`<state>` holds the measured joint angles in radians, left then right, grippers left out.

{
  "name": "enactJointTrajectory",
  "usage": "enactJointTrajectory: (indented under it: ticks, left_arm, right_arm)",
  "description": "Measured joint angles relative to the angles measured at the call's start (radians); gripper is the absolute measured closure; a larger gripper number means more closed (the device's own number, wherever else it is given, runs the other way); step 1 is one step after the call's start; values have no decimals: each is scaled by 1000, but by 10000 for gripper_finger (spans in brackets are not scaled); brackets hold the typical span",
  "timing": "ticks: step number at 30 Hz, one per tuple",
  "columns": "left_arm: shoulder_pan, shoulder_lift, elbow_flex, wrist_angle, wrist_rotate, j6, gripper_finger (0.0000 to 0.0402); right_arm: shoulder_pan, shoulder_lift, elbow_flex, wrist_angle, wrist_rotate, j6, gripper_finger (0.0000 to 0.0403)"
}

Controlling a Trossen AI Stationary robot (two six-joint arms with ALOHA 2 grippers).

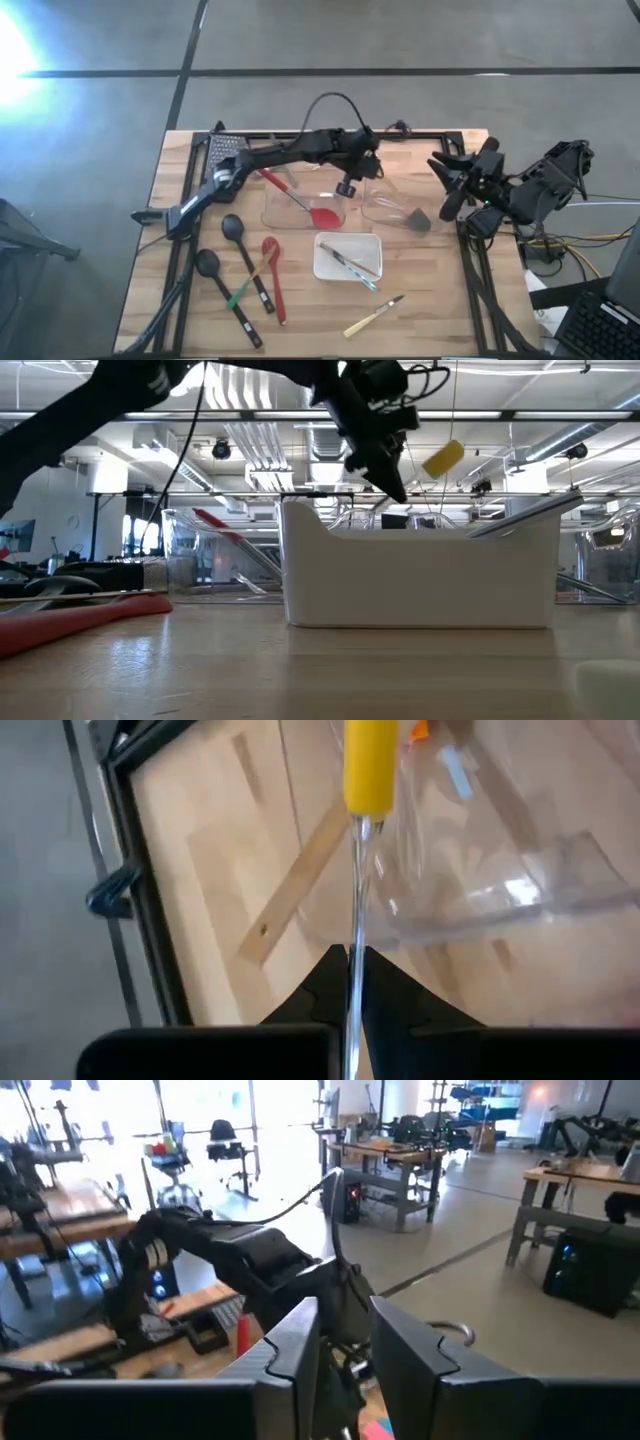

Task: Pick & Place Kitchen Items
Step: Put the yellow spatula into the right transparent bin

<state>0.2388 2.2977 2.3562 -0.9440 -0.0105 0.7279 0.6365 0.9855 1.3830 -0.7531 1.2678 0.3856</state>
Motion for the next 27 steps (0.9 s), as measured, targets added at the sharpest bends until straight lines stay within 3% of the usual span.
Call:
enactJointTrajectory:
  ticks: [18, 27]
  left_arm:
    - [-125, 25, -70, 294, 23, 134, 385]
    - [-90, 71, -73, 302, 52, 109, 385]
  right_arm:
    - [-2, 13, -26, -67, 52, 11, 329]
    - [-2, 13, -51, -66, 44, 66, 323]
